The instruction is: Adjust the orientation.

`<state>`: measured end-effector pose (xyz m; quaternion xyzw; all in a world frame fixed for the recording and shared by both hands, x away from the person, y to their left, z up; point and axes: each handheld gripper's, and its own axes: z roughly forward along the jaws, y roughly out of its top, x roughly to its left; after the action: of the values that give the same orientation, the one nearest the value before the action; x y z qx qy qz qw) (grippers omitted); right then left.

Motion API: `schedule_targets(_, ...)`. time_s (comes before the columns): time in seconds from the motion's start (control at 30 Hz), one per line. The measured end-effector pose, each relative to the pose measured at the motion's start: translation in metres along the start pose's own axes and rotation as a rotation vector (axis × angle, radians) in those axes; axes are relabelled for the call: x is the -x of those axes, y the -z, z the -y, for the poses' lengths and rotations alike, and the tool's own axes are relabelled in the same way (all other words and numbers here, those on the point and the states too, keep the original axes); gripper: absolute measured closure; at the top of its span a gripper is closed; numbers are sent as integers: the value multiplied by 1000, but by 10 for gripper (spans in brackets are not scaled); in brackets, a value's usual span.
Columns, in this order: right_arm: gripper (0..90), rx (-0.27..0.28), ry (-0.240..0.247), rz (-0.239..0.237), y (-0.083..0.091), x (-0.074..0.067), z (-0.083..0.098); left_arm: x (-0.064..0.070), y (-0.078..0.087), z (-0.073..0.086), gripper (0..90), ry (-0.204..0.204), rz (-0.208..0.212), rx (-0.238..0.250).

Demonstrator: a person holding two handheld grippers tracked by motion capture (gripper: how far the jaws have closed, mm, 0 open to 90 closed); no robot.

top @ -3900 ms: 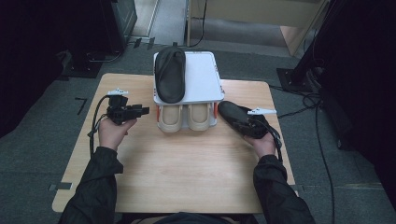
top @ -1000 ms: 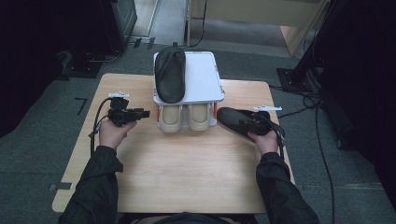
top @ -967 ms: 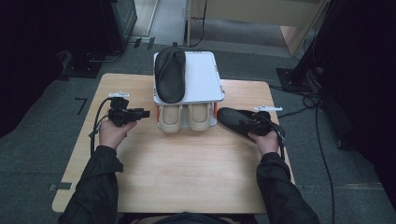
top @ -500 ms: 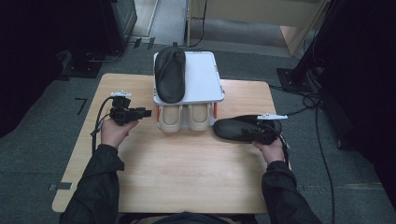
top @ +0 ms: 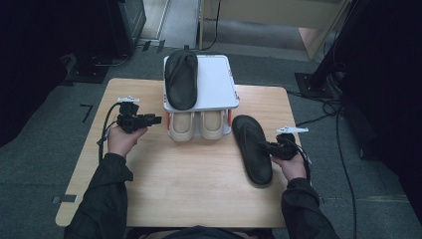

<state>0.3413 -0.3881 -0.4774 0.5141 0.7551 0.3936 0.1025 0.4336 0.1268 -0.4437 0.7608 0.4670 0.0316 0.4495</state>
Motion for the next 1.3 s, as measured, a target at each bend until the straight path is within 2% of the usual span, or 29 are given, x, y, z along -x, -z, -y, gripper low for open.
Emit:
schedule_targets(0.17, 818, 19, -1, -5, 1, 0, -1, -1, 0, 0, 575, 1, -4, 6)
schedule_targets(0.37, 755, 60, 7, -6, 5, -1, -4, 0, -1, 0, 567, -5, -7, -1)
schedule_targets(0.67, 667, 104, 22, 26, 10, 2, -6, -1, -1, 1, 548, -8, -9, 0)
schedule_targets(0.83, 626, 102, 9, 47, 10, 8, -6, -1, -2, 1, 539, -17, -11, -4)
schedule_targets(0.93, 613, 82, 2, 59, 6, 12, -5, -1, -2, 1, 534, -19, -11, -6)
schedule_targets(1.17, 610, 50, -12, 73, -9, 20, -4, 0, -3, 2, 519, -24, -15, -4)
schedule_targets(1.3, 624, 47, -14, 62, -20, 23, -7, 0, -3, 2, 519, -31, -15, -10)
